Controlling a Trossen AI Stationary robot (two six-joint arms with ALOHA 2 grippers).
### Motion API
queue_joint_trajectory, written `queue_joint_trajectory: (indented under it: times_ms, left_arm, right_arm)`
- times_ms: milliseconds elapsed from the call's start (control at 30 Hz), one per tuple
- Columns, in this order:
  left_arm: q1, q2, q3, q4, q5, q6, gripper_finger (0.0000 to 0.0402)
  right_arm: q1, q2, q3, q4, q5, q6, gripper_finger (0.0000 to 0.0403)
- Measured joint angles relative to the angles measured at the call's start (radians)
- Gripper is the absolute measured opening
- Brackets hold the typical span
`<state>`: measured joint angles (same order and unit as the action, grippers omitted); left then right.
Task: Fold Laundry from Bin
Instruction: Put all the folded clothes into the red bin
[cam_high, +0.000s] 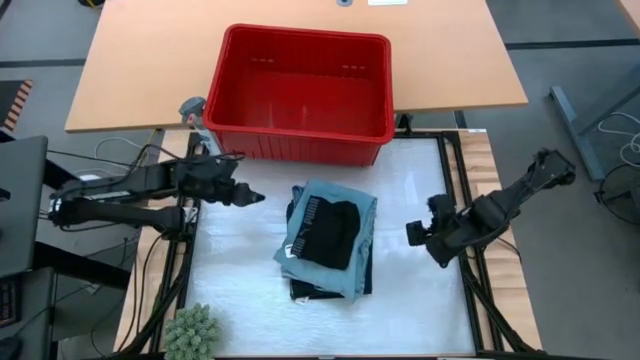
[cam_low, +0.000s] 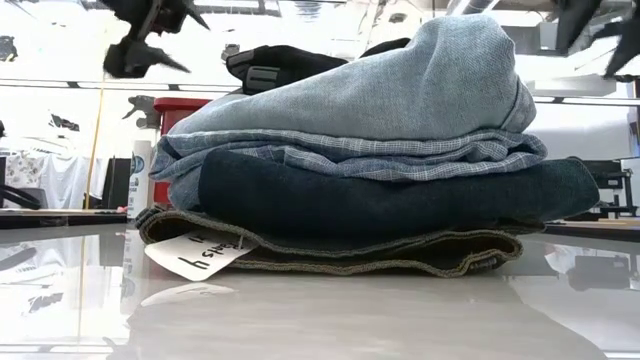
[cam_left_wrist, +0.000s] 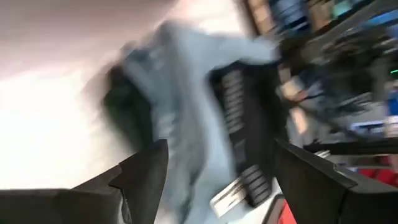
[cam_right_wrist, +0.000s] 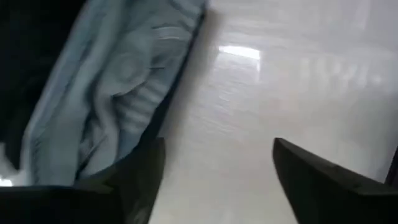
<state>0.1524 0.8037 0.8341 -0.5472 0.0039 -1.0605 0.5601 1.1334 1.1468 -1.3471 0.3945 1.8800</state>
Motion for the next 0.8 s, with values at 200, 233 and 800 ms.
queue_joint_trajectory:
  times_ms: [200, 233, 800]
  left_arm:
    - [0.027, 0.009, -0.066, 0.019, 0.044, -0.139, 0.0282]
    - [0.031, 0.009, -0.089, 0.053, 0.044, -0.164, 0.0286]
    - [0.032, 0.041, -0.481, 0.563, -0.057, -0.364, 0.0301]
  right_arm:
    - [0.063, -0.047, -0.261, 0.343, 0.078, 0.216, 0.0354]
    - [0.071, -0.051, -0.317, 0.443, 0.112, 0.238, 0.0354]
    - [-0.090, 0.247, -0.730, 1.476, 0.244, 0.220, 0.0375]
